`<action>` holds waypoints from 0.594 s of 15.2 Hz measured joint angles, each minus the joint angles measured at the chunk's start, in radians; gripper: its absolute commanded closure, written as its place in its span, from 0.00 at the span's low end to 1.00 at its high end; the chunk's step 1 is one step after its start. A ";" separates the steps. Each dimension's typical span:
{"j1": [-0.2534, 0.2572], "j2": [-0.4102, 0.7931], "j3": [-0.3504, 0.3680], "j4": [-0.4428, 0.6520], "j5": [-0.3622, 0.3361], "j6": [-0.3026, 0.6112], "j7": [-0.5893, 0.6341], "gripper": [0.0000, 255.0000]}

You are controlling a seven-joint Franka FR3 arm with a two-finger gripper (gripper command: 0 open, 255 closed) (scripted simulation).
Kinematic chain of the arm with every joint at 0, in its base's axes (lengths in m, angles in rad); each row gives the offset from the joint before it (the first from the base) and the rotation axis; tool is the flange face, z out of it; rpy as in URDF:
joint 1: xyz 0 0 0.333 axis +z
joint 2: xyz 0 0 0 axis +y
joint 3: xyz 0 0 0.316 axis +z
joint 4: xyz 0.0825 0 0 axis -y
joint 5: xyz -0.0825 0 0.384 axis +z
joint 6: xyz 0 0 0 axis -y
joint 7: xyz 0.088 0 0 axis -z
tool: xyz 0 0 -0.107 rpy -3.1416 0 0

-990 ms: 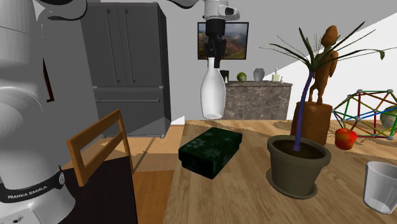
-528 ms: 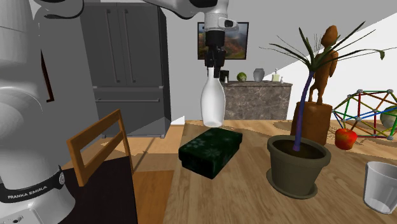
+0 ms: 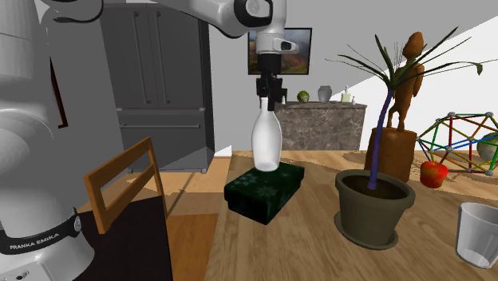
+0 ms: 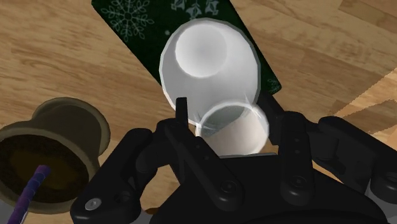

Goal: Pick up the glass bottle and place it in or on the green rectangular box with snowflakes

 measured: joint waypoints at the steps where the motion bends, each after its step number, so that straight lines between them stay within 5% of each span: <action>1: 0.000 -0.001 0.000 -0.015 0.000 0.014 0.000 1.00; 9: 0.001 0.002 0.001 -0.056 0.001 0.058 -0.001 1.00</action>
